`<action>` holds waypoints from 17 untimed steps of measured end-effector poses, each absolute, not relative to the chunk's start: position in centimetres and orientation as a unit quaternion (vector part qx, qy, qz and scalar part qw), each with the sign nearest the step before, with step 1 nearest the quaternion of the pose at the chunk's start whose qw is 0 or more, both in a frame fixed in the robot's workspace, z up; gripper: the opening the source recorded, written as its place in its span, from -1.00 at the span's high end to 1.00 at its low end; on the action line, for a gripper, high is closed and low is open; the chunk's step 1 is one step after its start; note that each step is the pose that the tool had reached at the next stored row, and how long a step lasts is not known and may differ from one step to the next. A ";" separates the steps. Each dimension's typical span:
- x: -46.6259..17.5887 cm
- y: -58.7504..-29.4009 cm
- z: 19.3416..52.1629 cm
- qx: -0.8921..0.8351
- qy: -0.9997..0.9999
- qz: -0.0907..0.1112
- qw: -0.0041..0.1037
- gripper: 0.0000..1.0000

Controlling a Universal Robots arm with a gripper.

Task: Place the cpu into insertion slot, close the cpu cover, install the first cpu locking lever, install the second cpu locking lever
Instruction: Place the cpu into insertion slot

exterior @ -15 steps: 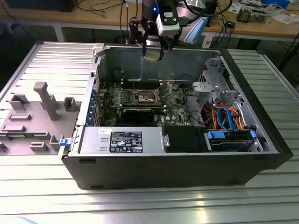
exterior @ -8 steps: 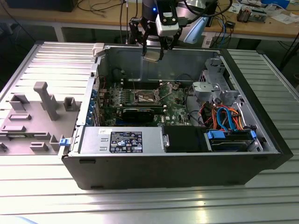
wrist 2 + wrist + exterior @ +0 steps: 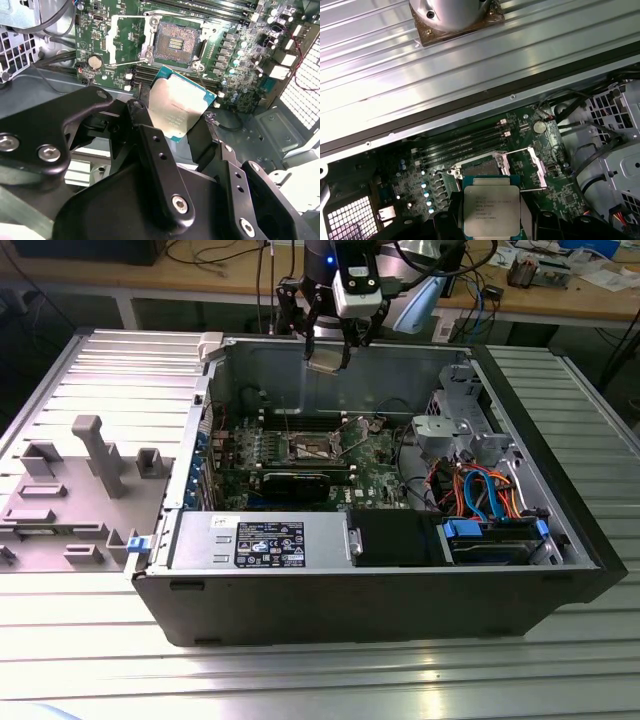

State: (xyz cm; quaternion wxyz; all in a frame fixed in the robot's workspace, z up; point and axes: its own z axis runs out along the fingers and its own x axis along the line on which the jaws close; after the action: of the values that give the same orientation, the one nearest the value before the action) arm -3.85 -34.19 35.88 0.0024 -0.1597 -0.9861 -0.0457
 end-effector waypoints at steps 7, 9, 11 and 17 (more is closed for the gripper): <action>-3.9 -34.2 35.9 -0.168 -0.985 -0.046 0.002 -0.08; -3.9 -34.2 35.9 -0.171 -0.984 -0.046 0.002 -0.08; -3.9 -34.2 35.8 -0.177 -0.983 -0.046 0.002 -0.08; -3.9 -34.2 35.8 -0.183 -0.982 -0.046 0.001 -0.08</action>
State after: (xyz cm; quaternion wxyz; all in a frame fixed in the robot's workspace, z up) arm -3.85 -34.19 35.84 0.0013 -0.1833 -0.9820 -0.0457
